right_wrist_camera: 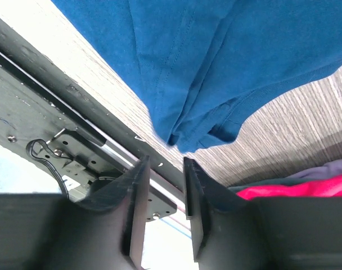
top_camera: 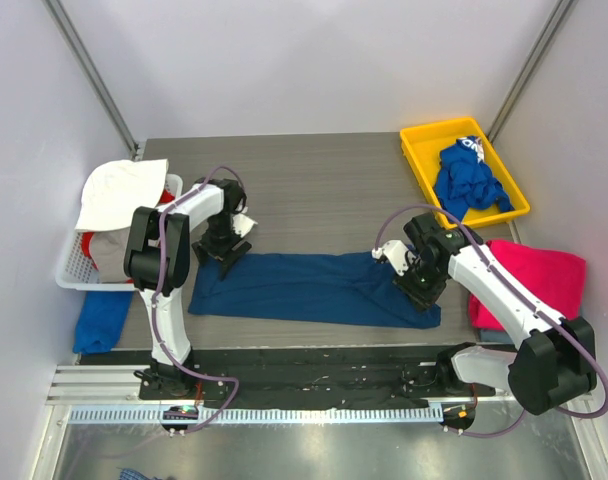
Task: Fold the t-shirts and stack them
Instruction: Fold the other side of the tshirt into a rectangle
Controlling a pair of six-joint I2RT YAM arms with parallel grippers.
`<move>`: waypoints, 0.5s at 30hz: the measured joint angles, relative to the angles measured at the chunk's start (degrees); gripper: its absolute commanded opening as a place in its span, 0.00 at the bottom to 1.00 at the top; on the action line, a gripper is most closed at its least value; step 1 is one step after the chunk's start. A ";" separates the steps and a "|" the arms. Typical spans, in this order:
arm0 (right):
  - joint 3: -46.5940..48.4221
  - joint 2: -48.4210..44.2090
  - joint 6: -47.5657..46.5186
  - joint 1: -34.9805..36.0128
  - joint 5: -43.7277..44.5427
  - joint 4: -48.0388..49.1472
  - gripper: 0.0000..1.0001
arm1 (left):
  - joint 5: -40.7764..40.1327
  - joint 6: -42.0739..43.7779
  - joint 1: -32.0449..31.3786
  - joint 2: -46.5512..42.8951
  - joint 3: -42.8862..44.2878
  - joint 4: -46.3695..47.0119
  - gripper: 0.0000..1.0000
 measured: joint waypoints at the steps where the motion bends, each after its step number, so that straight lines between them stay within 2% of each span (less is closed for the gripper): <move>1: 0.00 0.00 0.04 0.00 0.15 0.02 0.43 | -0.02 0.00 0.00 0.00 0.00 0.00 0.74; 11: 0.17 0.02 0.17 0.04 0.70 0.72 0.44 | 0.00 0.00 0.00 -0.13 -0.55 0.17 0.74; 15: 1.05 2.49 0.13 0.07 0.68 2.49 0.47 | 0.00 0.02 0.00 -1.36 -1.84 0.35 0.74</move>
